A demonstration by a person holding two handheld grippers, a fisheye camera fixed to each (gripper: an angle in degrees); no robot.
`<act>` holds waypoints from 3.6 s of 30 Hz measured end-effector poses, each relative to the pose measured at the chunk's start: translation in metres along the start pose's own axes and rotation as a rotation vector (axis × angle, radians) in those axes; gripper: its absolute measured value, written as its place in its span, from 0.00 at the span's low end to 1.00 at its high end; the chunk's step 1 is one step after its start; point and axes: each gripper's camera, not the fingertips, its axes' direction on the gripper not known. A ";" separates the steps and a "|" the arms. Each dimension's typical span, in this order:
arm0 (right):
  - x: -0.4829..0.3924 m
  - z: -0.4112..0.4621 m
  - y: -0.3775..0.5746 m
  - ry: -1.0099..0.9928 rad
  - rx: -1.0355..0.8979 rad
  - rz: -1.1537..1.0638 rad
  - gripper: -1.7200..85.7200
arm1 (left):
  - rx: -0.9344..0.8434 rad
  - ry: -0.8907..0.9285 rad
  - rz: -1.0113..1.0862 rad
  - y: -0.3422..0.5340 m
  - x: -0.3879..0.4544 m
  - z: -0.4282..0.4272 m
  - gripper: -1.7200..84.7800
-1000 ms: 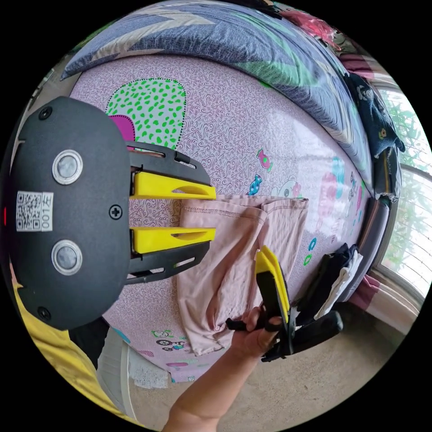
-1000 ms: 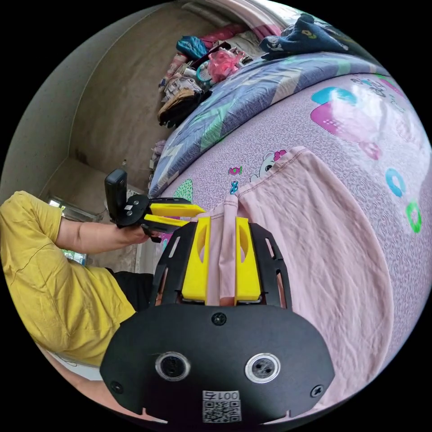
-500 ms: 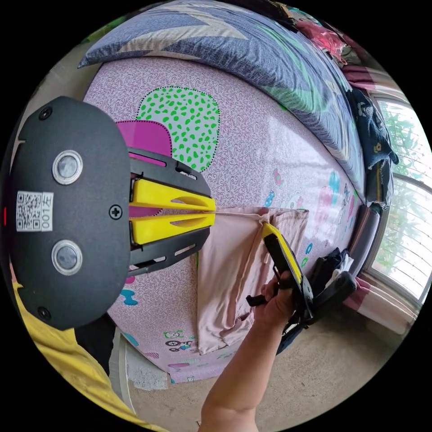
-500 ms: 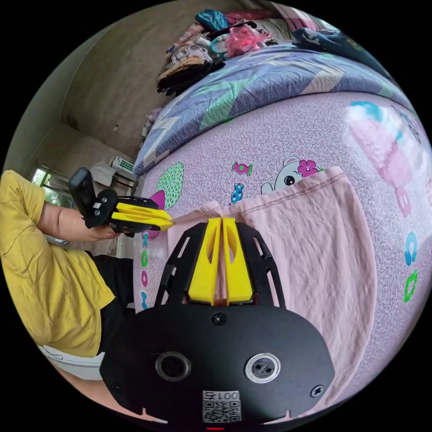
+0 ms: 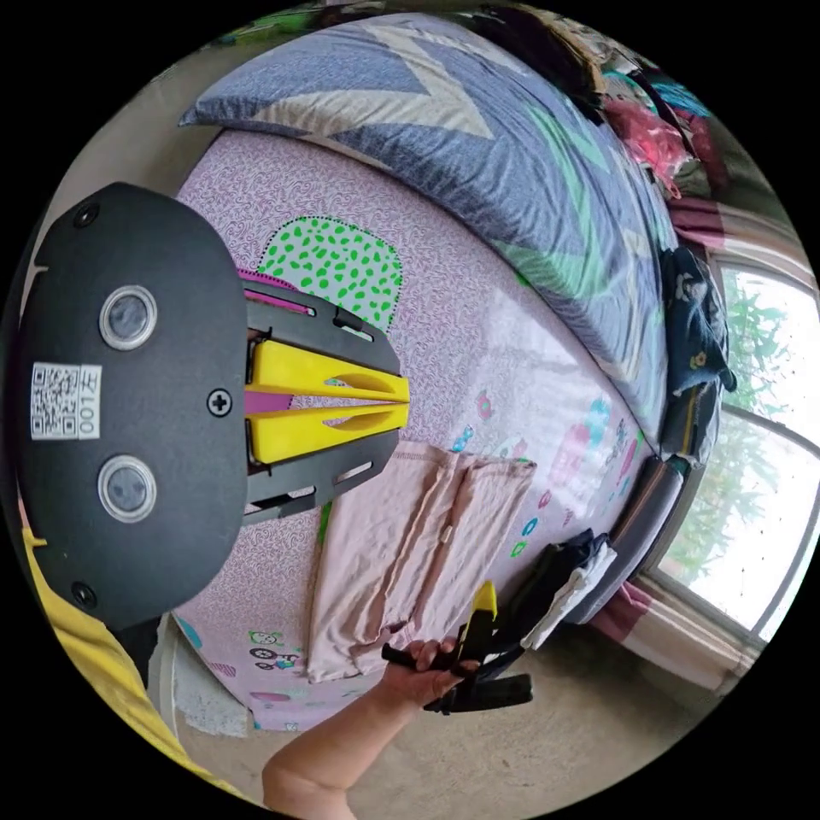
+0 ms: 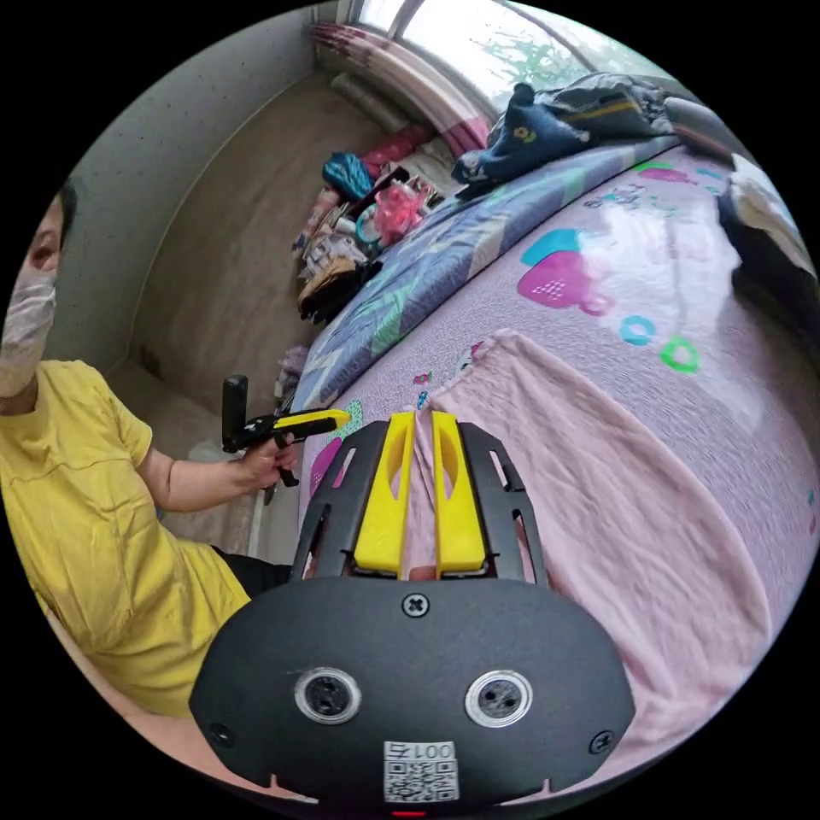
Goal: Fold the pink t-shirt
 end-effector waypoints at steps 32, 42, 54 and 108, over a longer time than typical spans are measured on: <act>0.043 -0.199 0.254 0.509 0.084 0.480 0.02 | -0.293 0.421 0.474 -0.043 0.271 0.132 0.01; 0.049 -0.249 0.273 0.547 0.269 0.562 0.02 | -0.170 0.273 0.350 -0.084 0.211 0.103 0.01; 0.077 -0.243 0.225 0.351 0.382 0.447 0.03 | -0.133 0.206 0.011 -0.104 0.104 0.070 0.01; 0.200 0.247 -0.267 -0.317 -0.900 -0.248 0.06 | 0.096 0.751 -0.775 -0.033 -0.127 0.078 0.02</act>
